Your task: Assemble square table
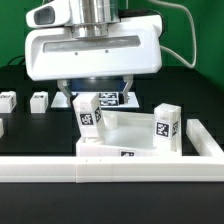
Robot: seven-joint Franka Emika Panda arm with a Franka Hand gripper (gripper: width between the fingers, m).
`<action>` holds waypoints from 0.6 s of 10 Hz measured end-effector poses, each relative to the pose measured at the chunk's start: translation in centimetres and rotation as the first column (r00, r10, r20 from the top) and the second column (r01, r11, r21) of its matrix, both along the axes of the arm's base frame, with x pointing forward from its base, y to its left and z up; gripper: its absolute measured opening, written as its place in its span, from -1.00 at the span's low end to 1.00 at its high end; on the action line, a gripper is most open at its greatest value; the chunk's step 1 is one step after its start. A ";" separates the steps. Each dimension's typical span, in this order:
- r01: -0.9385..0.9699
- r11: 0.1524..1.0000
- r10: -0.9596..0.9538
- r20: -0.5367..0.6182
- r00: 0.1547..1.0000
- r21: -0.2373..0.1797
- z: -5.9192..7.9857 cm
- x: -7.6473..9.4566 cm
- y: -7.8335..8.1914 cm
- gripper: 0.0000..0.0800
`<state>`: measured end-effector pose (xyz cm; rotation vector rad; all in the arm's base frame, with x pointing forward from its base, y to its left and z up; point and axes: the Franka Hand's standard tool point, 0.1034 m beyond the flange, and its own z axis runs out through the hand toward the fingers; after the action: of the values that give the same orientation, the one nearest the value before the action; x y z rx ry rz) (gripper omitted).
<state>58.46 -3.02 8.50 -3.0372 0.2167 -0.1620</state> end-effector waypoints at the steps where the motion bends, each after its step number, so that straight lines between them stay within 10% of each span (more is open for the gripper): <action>1: 0.005 1.000 -0.005 -0.010 1.000 0.002 0.0 0.2 -0.3 0.62; 6: 0.023 1.000 -0.023 -0.020 1.000 0.005 -0.1 0.1 -0.6 0.62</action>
Offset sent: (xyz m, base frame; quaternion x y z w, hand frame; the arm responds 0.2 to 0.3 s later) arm 0.0000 0.0000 0.0000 0.0000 0.0000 0.0000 1.0000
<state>58.58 -3.59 8.45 -3.0333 0.2527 -0.1327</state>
